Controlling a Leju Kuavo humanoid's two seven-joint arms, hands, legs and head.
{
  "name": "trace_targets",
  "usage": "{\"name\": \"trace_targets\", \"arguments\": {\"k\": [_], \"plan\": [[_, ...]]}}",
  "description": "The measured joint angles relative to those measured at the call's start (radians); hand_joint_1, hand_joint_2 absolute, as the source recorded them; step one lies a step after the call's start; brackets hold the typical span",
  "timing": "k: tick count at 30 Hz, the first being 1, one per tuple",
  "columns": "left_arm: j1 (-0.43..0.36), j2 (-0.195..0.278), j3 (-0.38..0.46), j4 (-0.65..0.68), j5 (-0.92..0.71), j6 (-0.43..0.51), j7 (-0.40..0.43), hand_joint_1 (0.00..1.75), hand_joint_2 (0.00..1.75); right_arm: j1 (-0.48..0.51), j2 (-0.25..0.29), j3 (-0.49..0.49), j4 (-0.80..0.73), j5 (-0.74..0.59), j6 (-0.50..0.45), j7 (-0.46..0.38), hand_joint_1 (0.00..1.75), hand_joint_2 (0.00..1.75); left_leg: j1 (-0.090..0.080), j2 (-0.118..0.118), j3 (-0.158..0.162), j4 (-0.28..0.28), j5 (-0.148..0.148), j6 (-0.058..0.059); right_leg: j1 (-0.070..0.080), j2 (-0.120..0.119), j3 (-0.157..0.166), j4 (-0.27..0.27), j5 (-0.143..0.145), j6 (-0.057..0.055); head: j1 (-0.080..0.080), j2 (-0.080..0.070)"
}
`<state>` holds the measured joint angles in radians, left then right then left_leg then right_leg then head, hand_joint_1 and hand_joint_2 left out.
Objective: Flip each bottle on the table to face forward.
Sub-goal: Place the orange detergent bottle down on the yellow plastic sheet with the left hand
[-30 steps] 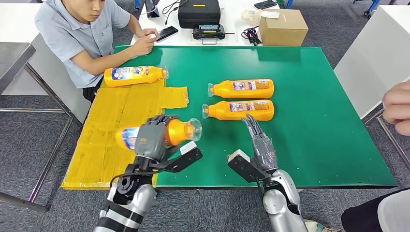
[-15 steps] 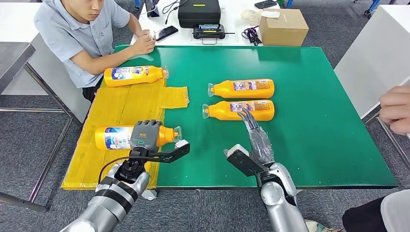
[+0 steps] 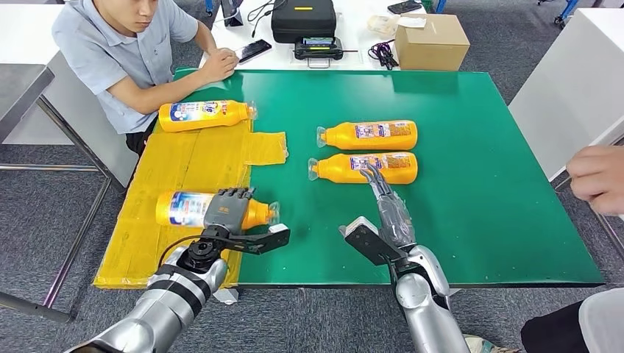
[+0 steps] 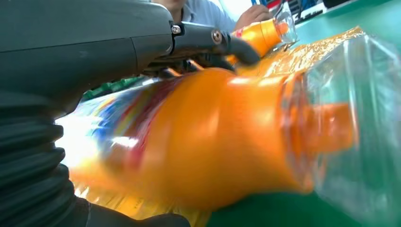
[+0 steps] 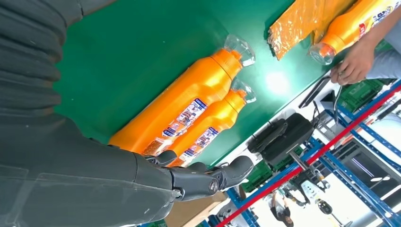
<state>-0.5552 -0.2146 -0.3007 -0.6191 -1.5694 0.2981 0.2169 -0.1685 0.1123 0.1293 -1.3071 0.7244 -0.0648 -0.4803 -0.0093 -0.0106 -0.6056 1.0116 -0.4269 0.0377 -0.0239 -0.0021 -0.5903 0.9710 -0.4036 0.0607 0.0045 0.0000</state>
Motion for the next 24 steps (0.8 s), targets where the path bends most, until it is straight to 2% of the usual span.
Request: {"name": "trace_targets", "arguments": {"k": [4,17,24], "plan": [[-0.010,-0.008,0.013,0.012,0.002,-0.015,-0.001,0.00,1.75,-0.004,0.000,0.000,0.010,0.000,0.002,-0.001,0.00,1.75,0.000,0.000,0.000,0.000,0.000,0.000,0.000,0.000,0.000,0.000,0.000,0.000,0.000,0.000],[-0.080,-0.044,0.117,0.100,0.032,-0.153,-0.020,0.00,1.75,-0.053,0.000,0.000,0.071,-0.009,0.014,-0.014,0.00,1.75,0.000,0.000,0.005,0.000,0.000,0.000,0.000,0.000,0.006,0.000,0.000,0.000,0.000,0.000],[-0.095,-0.051,0.147,0.127,0.030,-0.164,0.012,0.00,1.75,-0.068,0.000,0.000,0.095,-0.010,0.020,-0.016,0.00,1.75,0.000,0.000,0.007,0.000,0.000,0.000,0.000,0.000,0.007,0.000,0.000,0.000,0.000,0.000]]}}
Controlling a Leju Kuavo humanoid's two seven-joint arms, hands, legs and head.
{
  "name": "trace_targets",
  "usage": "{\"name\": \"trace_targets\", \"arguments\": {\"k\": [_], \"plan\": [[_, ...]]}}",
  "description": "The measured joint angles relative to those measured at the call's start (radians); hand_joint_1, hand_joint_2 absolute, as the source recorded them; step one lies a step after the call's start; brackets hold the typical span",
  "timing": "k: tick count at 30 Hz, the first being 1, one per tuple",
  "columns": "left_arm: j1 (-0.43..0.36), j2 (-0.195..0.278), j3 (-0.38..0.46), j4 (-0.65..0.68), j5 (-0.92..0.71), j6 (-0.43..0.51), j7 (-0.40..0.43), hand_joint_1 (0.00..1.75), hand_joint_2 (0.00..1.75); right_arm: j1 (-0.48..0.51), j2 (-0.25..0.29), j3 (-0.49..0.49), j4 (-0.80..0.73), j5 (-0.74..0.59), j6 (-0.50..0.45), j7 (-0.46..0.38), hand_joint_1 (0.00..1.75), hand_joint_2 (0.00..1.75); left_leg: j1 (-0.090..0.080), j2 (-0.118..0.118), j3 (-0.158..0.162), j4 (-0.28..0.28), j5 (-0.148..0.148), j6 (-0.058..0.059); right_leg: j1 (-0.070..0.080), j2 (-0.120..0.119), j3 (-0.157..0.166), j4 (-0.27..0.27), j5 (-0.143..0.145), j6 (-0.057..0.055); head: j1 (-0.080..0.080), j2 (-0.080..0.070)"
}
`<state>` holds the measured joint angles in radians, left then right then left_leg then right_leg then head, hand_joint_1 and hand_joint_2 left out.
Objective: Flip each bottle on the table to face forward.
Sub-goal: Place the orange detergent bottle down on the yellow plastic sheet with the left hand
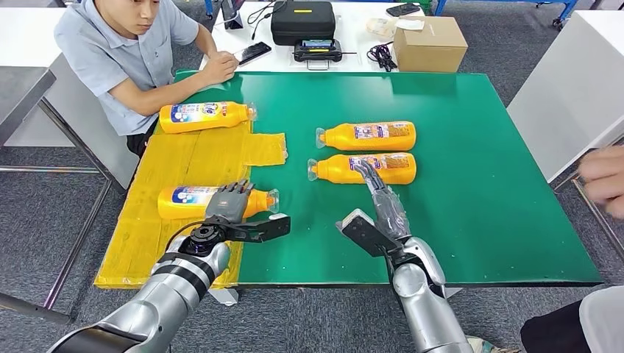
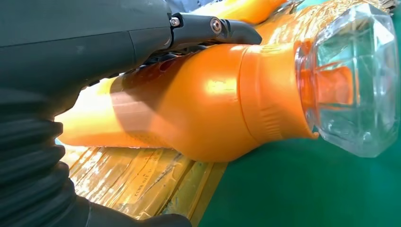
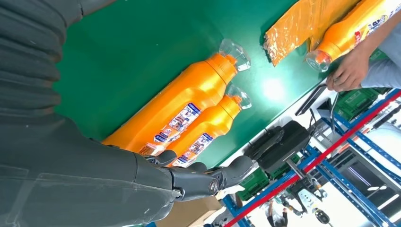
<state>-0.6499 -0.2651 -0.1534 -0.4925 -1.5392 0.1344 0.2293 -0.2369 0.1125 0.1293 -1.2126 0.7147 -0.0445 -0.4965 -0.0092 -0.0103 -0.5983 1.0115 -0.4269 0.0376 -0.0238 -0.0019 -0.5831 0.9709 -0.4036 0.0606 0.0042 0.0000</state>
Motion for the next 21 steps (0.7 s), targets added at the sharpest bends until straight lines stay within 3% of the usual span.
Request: {"name": "trace_targets", "arguments": {"k": [5,12,21], "plan": [[-0.007,-0.003,0.013,0.009,-0.004,-0.005,-0.019,0.00,1.75,-0.005,0.000,-0.001,0.014,-0.001,-0.001,-0.003,0.00,1.75,0.000,0.000,0.002,0.000,0.000,0.000,0.000,0.000,0.002,0.000,0.000,0.000,0.000,0.000],[0.029,-0.023,0.023,-0.026,-0.031,0.079,-0.052,0.00,1.75,0.000,0.000,-0.006,0.021,0.011,-0.013,0.000,0.00,1.75,0.000,0.000,0.002,0.000,0.000,0.000,0.000,0.000,0.001,0.000,0.000,0.000,0.000,0.000],[0.243,-0.077,-0.059,-0.408,0.008,0.119,-0.171,0.00,1.75,0.094,0.000,-0.042,-0.045,0.030,-0.037,0.028,0.00,1.75,-0.001,-0.001,-0.004,0.000,-0.001,0.000,0.000,0.000,-0.004,-0.001,0.000,0.000,0.000,0.000]]}}
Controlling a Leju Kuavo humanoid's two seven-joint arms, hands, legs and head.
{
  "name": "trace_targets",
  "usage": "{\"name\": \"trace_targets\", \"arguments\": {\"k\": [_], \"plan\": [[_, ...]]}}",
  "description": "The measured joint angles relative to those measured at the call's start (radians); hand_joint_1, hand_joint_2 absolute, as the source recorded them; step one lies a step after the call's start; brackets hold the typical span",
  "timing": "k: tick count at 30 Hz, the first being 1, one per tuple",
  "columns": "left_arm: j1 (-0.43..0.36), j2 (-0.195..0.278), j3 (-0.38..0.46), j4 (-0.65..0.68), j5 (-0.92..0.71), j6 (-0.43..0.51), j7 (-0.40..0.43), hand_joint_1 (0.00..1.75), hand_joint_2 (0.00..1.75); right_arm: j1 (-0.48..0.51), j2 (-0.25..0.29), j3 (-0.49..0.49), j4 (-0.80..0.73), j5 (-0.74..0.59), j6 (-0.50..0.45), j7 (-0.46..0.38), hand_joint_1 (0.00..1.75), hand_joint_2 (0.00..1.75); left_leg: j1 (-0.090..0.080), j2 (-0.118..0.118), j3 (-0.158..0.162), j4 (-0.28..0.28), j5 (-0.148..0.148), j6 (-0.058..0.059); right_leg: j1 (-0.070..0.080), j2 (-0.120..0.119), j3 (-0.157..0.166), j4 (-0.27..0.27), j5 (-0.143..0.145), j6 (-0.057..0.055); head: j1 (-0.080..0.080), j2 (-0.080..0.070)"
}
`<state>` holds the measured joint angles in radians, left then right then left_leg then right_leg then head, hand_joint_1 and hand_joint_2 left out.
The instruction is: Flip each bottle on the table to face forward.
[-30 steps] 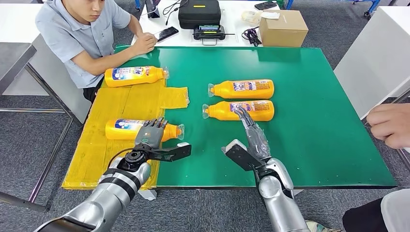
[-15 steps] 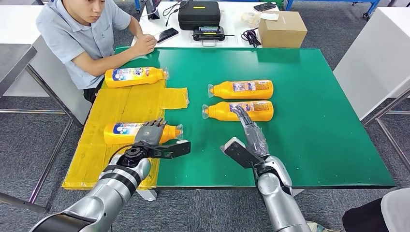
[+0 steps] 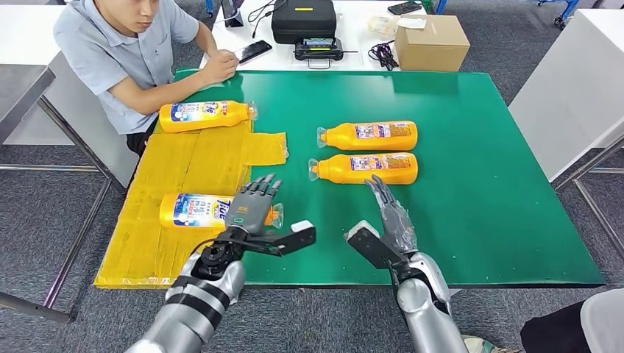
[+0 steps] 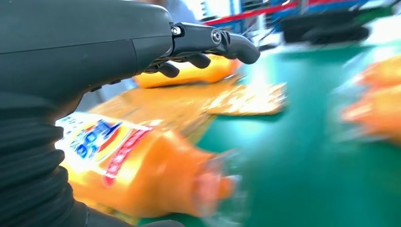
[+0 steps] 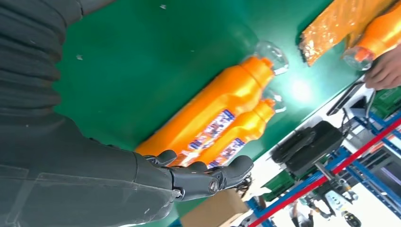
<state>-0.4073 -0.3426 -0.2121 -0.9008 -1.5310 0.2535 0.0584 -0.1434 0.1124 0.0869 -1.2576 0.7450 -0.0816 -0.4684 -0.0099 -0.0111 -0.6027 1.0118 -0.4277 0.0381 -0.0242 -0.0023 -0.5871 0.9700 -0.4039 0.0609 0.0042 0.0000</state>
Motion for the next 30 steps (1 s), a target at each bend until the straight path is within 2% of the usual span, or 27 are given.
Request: {"name": "trace_targets", "arguments": {"k": [6,16,23,27,30], "plan": [[0.094,-0.004,-0.107,-0.205,0.016,0.013,-0.015,0.00,1.75,0.039,0.000,-0.025,-0.046,0.013,-0.001,0.001,0.00,1.75,0.000,0.001,-0.002,0.000,0.000,0.000,0.000,0.000,-0.002,0.000,0.000,0.000,0.000,0.000],[0.150,0.001,-0.220,-0.356,0.064,0.018,-0.051,0.00,1.75,0.066,0.000,-0.039,-0.084,0.020,-0.001,0.003,0.00,1.75,0.000,0.000,-0.002,0.000,0.000,0.000,0.000,0.000,-0.002,0.000,0.000,0.000,0.000,0.000],[0.192,0.012,-0.234,-0.434,0.450,0.024,-0.204,0.00,1.75,0.082,0.016,-0.083,-0.135,-0.006,0.014,0.044,0.00,1.75,0.000,0.001,-0.002,0.000,0.000,0.000,0.000,0.000,-0.002,0.000,0.000,0.000,0.000,0.000],[0.235,0.014,-0.216,-0.447,0.803,-0.046,-0.314,0.00,1.75,0.093,0.002,-0.092,-0.146,0.127,0.000,0.100,0.00,1.75,0.000,0.000,-0.002,0.000,0.000,0.000,0.000,0.000,-0.002,0.000,0.000,0.000,0.000,0.000],[0.258,0.014,-0.196,-0.440,0.925,-0.068,-0.337,0.00,1.75,0.097,-0.020,-0.098,-0.143,0.251,-0.070,0.114,0.00,1.75,0.000,0.000,-0.002,0.000,0.000,0.000,0.000,0.000,-0.002,0.000,0.000,0.000,0.000,0.000]]}}
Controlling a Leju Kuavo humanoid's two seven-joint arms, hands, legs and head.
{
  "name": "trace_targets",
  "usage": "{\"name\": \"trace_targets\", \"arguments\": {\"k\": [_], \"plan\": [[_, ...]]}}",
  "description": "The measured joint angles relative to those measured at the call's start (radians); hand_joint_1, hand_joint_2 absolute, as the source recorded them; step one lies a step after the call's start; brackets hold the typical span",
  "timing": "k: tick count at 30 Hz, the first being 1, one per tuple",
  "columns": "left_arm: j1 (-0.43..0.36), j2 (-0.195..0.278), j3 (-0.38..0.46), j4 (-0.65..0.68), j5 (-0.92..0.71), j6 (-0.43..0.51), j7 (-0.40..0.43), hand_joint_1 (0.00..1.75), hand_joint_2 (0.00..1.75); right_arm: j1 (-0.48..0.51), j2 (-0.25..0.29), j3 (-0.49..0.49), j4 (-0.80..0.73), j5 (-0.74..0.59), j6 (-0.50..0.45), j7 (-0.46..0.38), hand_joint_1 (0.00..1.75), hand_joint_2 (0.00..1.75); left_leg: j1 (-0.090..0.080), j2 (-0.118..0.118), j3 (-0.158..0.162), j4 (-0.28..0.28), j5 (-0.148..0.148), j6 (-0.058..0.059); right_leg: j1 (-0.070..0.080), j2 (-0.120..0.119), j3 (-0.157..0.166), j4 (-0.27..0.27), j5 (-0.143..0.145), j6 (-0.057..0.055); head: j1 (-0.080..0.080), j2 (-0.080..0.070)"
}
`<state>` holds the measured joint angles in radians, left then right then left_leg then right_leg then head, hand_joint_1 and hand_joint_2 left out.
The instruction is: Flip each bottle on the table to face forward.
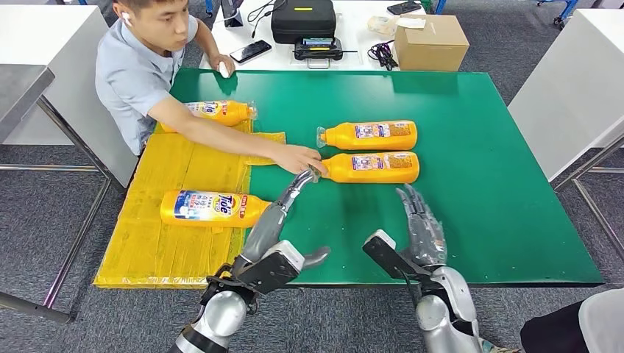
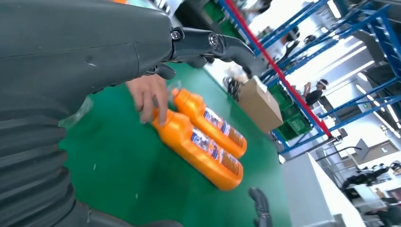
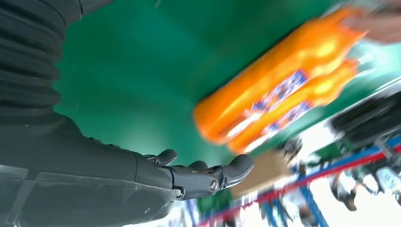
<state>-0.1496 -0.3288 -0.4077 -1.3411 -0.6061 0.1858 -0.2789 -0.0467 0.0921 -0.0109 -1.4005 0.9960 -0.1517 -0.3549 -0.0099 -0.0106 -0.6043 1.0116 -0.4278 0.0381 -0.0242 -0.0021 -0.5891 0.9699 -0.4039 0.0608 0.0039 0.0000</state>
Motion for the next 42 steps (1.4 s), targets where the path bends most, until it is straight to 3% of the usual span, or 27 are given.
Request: {"name": "trace_targets", "arguments": {"k": [8,16,28,42], "plan": [[0.022,0.000,0.025,0.001,0.040,-0.003,-0.002,0.00,1.75,0.000,-0.032,-0.004,0.000,0.110,-0.046,0.034,0.00,1.75,0.000,0.000,0.000,0.000,0.000,0.000,0.000,0.000,0.000,0.000,0.000,0.000,0.000,0.000],[0.056,0.002,0.033,-0.053,0.035,0.000,0.010,0.00,1.75,0.011,-0.070,-0.002,0.003,0.327,-0.095,0.104,0.00,1.75,0.000,0.000,0.000,0.000,0.000,0.000,0.000,0.000,0.000,0.000,0.000,0.000,0.000,0.000],[0.120,0.011,0.046,-0.183,0.082,-0.067,0.066,0.00,1.75,0.046,-0.133,-0.003,0.040,0.237,-0.010,0.108,0.00,1.75,0.000,0.000,0.000,0.000,0.000,0.000,0.000,0.000,0.000,0.000,0.000,0.000,0.000,0.000],[0.144,0.016,0.043,-0.204,0.053,-0.084,0.061,0.00,1.75,-0.002,-0.159,0.035,0.125,0.310,-0.034,0.140,0.00,1.75,0.000,0.000,0.000,0.000,0.000,0.000,0.000,0.000,0.000,0.000,0.000,0.000,0.000,0.000]]}}
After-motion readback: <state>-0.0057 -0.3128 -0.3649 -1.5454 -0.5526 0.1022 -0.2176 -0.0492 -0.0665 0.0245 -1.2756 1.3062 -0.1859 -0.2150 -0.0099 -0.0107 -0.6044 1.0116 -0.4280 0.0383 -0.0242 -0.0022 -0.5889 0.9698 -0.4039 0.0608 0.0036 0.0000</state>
